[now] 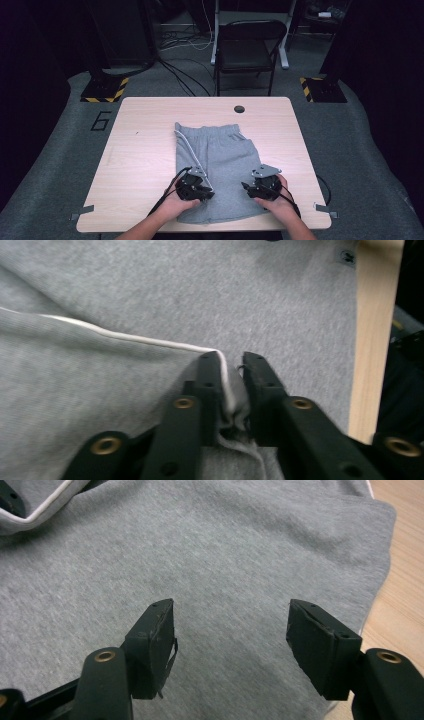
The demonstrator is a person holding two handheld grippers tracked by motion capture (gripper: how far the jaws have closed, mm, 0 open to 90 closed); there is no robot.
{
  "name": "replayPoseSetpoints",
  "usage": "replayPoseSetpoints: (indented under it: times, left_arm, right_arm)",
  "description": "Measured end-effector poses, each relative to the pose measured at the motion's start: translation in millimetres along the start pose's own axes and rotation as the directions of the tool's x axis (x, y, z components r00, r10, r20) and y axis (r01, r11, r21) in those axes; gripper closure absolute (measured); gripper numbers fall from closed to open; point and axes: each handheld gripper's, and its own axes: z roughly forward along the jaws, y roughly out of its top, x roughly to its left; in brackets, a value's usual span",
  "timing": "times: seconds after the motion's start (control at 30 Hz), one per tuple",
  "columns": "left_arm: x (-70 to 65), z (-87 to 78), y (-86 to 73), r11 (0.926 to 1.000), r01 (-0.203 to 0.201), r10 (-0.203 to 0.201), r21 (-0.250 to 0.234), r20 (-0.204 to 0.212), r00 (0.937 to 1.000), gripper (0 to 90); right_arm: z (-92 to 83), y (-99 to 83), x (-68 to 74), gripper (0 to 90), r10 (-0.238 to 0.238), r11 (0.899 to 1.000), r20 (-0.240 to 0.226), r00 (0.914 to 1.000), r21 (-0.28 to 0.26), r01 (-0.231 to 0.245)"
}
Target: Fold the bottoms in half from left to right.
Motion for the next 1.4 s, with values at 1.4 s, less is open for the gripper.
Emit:
replayPoseSetpoints:
  times: [1.4]
  left_arm:
    - [55.4,-72.0,-27.9,0.9740,0.100,-0.155,-0.204,-0.277,0.9482,42.5]
  right_arm:
    - [36.8,52.6,81.4,41.4,-0.049,0.999,-0.233,0.9713,-0.016,0.047]
